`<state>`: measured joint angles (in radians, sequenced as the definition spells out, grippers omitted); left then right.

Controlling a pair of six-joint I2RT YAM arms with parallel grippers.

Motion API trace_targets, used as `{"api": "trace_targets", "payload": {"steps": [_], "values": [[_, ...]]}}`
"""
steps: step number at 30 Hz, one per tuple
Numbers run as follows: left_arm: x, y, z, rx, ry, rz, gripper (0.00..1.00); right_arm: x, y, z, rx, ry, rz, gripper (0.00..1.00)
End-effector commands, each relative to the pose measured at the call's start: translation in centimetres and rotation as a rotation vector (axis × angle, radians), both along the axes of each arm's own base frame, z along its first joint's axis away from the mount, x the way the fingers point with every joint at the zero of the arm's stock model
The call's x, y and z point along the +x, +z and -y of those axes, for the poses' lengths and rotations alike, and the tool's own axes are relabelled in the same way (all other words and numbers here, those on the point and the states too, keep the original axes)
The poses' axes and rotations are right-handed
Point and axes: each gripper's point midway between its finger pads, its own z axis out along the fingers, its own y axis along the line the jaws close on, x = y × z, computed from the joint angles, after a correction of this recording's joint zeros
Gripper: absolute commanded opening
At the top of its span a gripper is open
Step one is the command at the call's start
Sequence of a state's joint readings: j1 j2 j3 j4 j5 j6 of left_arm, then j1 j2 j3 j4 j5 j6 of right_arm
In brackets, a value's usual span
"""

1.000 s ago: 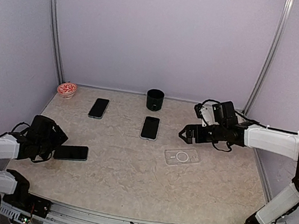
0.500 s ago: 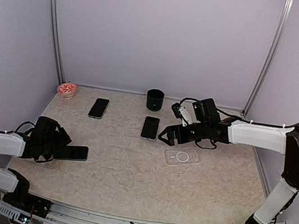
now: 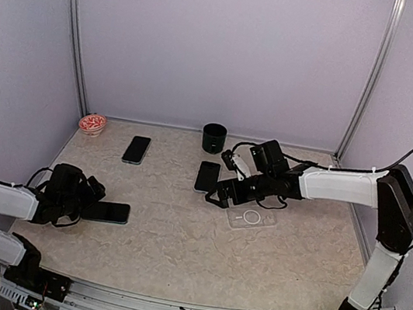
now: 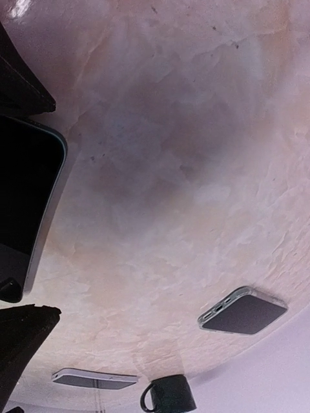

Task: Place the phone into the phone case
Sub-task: Move the phone to the center of the board.

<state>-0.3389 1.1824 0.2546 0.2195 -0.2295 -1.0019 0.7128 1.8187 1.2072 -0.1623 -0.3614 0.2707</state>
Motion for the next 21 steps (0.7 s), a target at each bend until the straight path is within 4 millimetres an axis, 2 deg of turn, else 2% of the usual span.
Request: {"api": "trace_targets", "payload": {"steps": [1, 6, 10, 15, 21], "values": [[-2.9, -2.7, 2.2, -0.036, -0.07, -0.12, 0.99, -0.1, 0.1, -1.1, 0.024, 0.017, -0.012, 1.0], [-3.0, -2.1, 4.2, -0.051, -0.111, -0.102, 0.99, -0.5, -0.3, -1.2, 0.024, 0.024, -0.023, 1.0], [-2.2, -1.3, 5.8, -0.057, -0.148, -0.079, 0.99, -0.7, -1.0, -1.2, 0.017, 0.029, -0.035, 1.0], [-1.2, -0.4, 9.0, -0.042, -0.232, -0.062, 0.99, -0.9, -1.7, -1.2, 0.009, 0.034, -0.05, 1.0], [-1.0, -0.6, 12.6, -0.046, -0.328, -0.067, 0.99, -0.9, -1.7, -1.1, -0.001, 0.036, -0.045, 1.0]]}}
